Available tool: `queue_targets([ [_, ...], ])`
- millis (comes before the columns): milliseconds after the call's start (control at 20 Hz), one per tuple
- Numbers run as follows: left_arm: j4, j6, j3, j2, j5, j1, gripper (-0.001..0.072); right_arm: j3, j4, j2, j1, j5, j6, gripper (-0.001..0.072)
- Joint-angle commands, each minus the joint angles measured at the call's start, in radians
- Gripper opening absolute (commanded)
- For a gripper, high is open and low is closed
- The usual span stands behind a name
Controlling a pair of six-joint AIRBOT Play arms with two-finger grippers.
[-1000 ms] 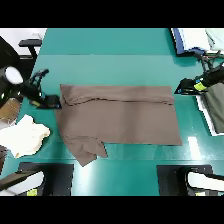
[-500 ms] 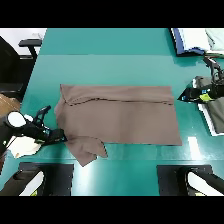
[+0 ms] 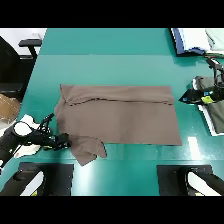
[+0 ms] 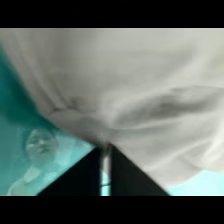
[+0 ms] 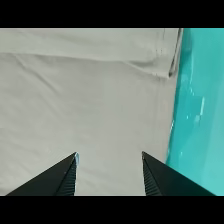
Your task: Fold the shirts.
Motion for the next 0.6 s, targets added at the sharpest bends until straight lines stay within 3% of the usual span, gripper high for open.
queue_targets([
  [0,-0.026,0.034,0.059,0.012,-0.034,0.002,0.0032,-0.019,-0.002,0.006,-0.066,0.071,0.0,0.045],
  [200,0.013,0.033,0.21,0.079,-0.064,0.002,0.0031,-0.23,-0.011,0.077,-0.262,0.119,-0.022,0.0457],
  [300,0.013,0.034,0.268,0.092,-0.086,0.002,0.0031,-0.361,-0.007,0.091,-0.368,0.135,-0.03,0.0576],
  [400,0.013,0.034,0.29,0.092,-0.084,0.002,0.0031,-0.473,0.01,0.09,-0.436,0.127,-0.046,0.0575],
  [550,0.014,0.034,0.29,0.092,-0.082,0.002,0.0032,-0.585,0.027,0.09,-0.448,0.073,-0.055,0.0505],
])
